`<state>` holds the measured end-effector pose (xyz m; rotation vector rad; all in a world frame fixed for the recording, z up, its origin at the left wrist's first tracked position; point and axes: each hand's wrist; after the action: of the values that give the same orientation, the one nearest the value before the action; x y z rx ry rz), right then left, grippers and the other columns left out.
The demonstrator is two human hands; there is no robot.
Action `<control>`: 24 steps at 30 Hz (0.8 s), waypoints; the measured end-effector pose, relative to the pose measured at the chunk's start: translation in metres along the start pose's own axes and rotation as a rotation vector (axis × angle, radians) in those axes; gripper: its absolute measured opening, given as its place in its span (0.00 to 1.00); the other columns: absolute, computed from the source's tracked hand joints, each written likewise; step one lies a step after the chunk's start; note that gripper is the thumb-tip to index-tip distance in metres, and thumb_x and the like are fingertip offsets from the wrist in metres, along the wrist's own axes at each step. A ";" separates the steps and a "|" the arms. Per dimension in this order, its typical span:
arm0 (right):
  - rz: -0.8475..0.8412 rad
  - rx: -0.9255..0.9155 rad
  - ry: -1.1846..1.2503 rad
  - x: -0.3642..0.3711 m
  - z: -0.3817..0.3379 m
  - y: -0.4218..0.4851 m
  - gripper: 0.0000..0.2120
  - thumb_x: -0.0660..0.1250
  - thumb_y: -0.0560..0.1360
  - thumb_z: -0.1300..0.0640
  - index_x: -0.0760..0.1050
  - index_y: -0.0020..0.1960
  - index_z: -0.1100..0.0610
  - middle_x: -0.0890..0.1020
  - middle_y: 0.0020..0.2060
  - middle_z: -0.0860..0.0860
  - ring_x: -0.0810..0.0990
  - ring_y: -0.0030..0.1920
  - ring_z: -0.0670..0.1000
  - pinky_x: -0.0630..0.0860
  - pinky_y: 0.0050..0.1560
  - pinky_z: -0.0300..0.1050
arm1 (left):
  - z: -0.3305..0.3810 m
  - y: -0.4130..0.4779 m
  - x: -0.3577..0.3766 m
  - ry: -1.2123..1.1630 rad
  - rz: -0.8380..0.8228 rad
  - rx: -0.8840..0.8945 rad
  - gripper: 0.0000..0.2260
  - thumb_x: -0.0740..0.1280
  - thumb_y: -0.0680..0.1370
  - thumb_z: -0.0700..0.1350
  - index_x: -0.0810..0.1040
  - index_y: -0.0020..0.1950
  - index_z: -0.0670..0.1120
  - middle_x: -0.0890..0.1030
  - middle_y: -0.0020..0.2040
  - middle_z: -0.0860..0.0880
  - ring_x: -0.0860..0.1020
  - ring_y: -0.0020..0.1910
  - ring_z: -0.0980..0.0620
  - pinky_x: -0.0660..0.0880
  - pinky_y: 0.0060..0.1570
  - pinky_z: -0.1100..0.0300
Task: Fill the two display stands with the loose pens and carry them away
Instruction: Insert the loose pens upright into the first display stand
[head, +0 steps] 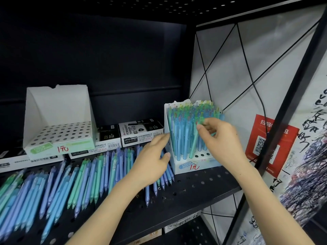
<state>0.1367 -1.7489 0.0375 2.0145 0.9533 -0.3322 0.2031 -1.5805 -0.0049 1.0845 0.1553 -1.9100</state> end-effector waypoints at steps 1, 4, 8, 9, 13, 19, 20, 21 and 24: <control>-0.006 0.003 -0.009 0.001 0.000 -0.001 0.09 0.63 0.77 0.55 0.78 0.52 0.59 0.74 0.34 0.41 0.73 0.37 0.39 0.69 0.36 0.27 | -0.001 0.000 0.000 0.002 0.003 0.000 0.26 0.58 0.80 0.42 0.54 0.76 0.52 0.56 0.75 0.59 0.58 0.73 0.56 0.60 0.71 0.54; -0.025 0.012 -0.027 0.006 0.002 -0.003 0.08 0.65 0.76 0.56 0.79 0.51 0.59 0.74 0.34 0.39 0.73 0.36 0.37 0.69 0.36 0.25 | -0.002 0.001 0.001 0.007 0.005 0.005 0.26 0.58 0.80 0.41 0.54 0.76 0.52 0.55 0.75 0.60 0.57 0.73 0.56 0.59 0.71 0.54; -0.008 0.018 -0.043 0.013 0.003 -0.007 0.09 0.66 0.75 0.56 0.79 0.53 0.58 0.76 0.35 0.41 0.74 0.36 0.38 0.74 0.42 0.32 | -0.003 0.003 0.001 -0.003 -0.001 -0.001 0.26 0.58 0.80 0.41 0.54 0.76 0.52 0.56 0.75 0.60 0.56 0.73 0.57 0.58 0.72 0.56; 0.038 0.020 -0.056 0.013 0.002 -0.009 0.10 0.66 0.75 0.56 0.78 0.55 0.57 0.77 0.36 0.42 0.74 0.36 0.40 0.74 0.43 0.36 | -0.003 0.004 0.000 -0.014 -0.003 -0.005 0.25 0.58 0.80 0.40 0.55 0.76 0.52 0.57 0.75 0.59 0.57 0.73 0.57 0.59 0.71 0.56; 0.280 -0.074 -0.038 0.015 -0.016 -0.026 0.09 0.66 0.75 0.57 0.78 0.54 0.57 0.78 0.36 0.44 0.76 0.34 0.45 0.69 0.35 0.32 | -0.004 0.000 -0.011 -0.040 0.082 -0.043 0.20 0.59 0.80 0.41 0.65 0.72 0.50 0.65 0.70 0.55 0.65 0.68 0.56 0.62 0.68 0.61; -0.221 -0.118 0.007 0.054 -0.038 -0.044 0.12 0.63 0.77 0.52 0.77 0.57 0.54 0.79 0.37 0.43 0.78 0.39 0.46 0.75 0.43 0.41 | -0.032 -0.033 -0.051 0.213 0.245 -0.301 0.15 0.60 0.79 0.45 0.73 0.66 0.48 0.73 0.61 0.47 0.73 0.59 0.48 0.69 0.59 0.57; -0.282 -0.131 -0.030 0.064 -0.039 -0.044 0.13 0.62 0.77 0.50 0.76 0.59 0.53 0.80 0.39 0.44 0.78 0.41 0.46 0.74 0.44 0.41 | -0.038 -0.041 -0.058 0.250 0.242 -0.352 0.15 0.61 0.79 0.45 0.73 0.66 0.48 0.74 0.61 0.46 0.74 0.58 0.47 0.70 0.58 0.57; -0.322 -0.145 -0.062 0.074 -0.041 -0.043 0.14 0.62 0.78 0.49 0.74 0.61 0.53 0.81 0.40 0.44 0.79 0.42 0.46 0.73 0.44 0.40 | -0.043 -0.048 -0.065 0.280 0.223 -0.402 0.16 0.62 0.79 0.46 0.73 0.66 0.48 0.74 0.61 0.46 0.74 0.58 0.47 0.70 0.58 0.57; -0.368 -0.160 -0.114 0.104 -0.045 -0.036 0.16 0.61 0.78 0.47 0.73 0.62 0.53 0.83 0.45 0.47 0.79 0.47 0.49 0.73 0.46 0.42 | -0.048 -0.061 -0.074 0.250 0.107 -0.512 0.18 0.63 0.78 0.51 0.72 0.67 0.47 0.76 0.61 0.48 0.75 0.59 0.50 0.71 0.59 0.58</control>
<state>0.1755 -1.6485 -0.0138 1.6537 1.2367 -0.5459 0.2025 -1.4733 0.0022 0.9477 0.6747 -1.5146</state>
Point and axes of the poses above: each hand's wrist, its own y-axis towards the middle knuckle, its own x-axis out of the palm, z = x × y
